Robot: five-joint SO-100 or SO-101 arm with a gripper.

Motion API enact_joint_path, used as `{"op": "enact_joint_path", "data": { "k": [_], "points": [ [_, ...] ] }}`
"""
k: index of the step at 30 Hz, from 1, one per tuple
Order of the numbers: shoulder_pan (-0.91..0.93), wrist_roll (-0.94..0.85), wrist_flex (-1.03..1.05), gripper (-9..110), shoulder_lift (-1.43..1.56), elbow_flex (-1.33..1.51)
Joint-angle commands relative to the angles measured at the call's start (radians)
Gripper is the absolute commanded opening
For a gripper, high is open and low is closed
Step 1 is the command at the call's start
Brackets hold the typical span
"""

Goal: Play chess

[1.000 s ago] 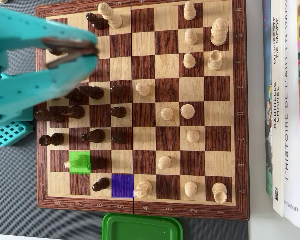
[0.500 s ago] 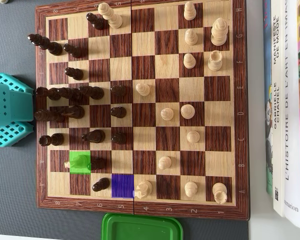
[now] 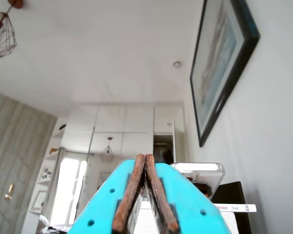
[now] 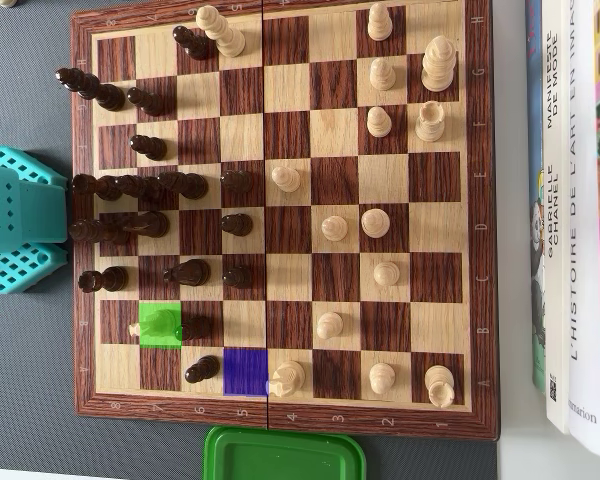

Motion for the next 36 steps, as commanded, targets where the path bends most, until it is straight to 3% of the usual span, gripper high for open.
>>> {"op": "enact_joint_path", "data": {
  "k": [1,11,23,36],
  "points": [
    [0.005,-0.005,-0.063,4,0.04,0.023],
    [0.009,-0.106,-0.221,4,0.183,0.135],
    [0.081,-0.103,-0.293,4,0.327,0.235],
    [0.083,-0.118,-0.578,4,0.327,0.278]
  ]
}}
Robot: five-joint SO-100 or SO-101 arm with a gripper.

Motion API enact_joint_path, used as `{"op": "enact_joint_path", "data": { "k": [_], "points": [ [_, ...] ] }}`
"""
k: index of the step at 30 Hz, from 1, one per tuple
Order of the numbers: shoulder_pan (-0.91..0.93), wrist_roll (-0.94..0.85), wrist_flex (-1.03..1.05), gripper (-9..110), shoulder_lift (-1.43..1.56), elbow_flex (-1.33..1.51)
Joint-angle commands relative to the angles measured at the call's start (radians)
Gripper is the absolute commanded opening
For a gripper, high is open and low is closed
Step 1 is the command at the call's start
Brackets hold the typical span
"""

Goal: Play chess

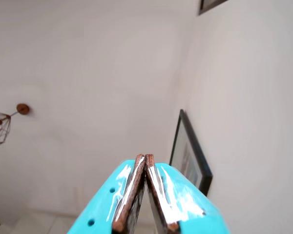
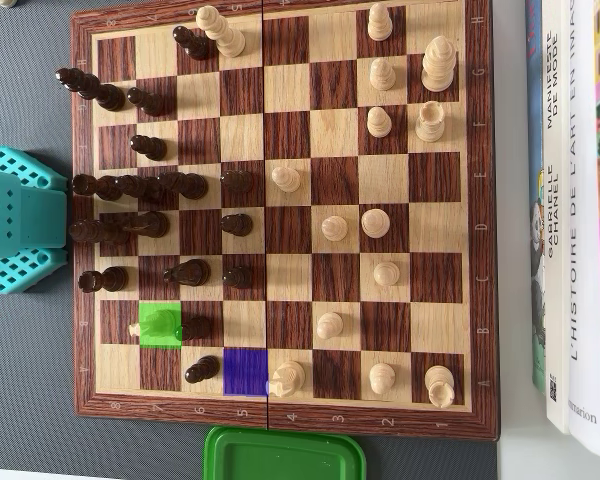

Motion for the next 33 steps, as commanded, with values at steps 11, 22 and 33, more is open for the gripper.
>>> {"op": "enact_joint_path", "data": {
  "k": [11,22,33],
  "points": [
    [-0.011,-0.126,-0.219,4,0.002,0.02],
    [-0.011,-0.058,-0.218,4,0.002,0.02],
    [-0.003,-0.058,-0.218,4,0.002,0.02]
  ]
}}
